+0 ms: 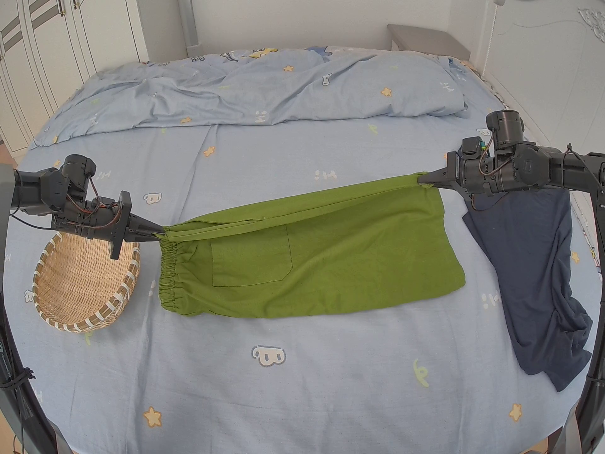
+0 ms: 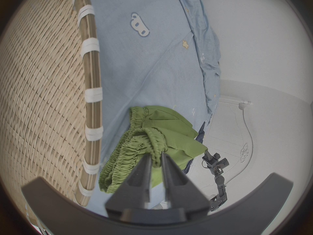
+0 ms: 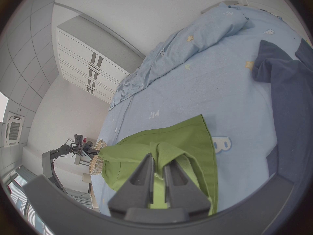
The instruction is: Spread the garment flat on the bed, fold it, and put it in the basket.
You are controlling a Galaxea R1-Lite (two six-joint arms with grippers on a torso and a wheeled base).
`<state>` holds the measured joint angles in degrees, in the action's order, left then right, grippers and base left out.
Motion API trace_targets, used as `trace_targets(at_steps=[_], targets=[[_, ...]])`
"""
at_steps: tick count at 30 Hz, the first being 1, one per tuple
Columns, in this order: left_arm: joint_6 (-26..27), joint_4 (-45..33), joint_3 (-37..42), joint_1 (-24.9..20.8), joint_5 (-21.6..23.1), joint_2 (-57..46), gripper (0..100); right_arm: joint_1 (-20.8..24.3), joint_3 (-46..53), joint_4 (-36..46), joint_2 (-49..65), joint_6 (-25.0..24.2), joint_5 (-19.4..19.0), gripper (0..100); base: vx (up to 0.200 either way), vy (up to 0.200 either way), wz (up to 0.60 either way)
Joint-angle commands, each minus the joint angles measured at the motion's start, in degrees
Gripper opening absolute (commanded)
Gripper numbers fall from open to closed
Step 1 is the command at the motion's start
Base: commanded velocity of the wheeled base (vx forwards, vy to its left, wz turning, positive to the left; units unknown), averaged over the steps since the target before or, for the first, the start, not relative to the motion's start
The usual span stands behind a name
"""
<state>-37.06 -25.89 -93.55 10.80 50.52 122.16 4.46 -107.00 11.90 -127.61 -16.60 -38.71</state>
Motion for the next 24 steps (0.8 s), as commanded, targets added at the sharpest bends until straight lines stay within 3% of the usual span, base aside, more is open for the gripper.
trace_targets(at_steps=[1,14,18,21,24], targets=[[0.06,0.05,-0.84,-0.52,0.02,0.88,100,0.11,-0.05,0.06,-1.15,-0.01,0.03,100,0.0,0.0,0.0],[0.76,-0.03,-4.62,-1.66,0.2,1.32,100,-1.56,5.4,-0.56,-0.18,0.34,-0.05,100,0.0,0.0,0.0],[1.02,0.05,-3.66,-2.1,0.28,0.8,100,-2.26,13.83,-4.34,4.12,0.08,-0.14,100,0.0,0.0,0.0],[5.07,-0.12,-0.14,-2.71,0.28,-1.75,100,-2.79,20.69,-8.12,7.82,-0.36,-0.58,100,0.0,0.0,0.0],[13.42,0.32,7.24,-4.03,0.37,-4.3,100,-3.23,27.19,-11.37,11.42,-2.21,-1.37,100,0.0,0.0,0.0]])
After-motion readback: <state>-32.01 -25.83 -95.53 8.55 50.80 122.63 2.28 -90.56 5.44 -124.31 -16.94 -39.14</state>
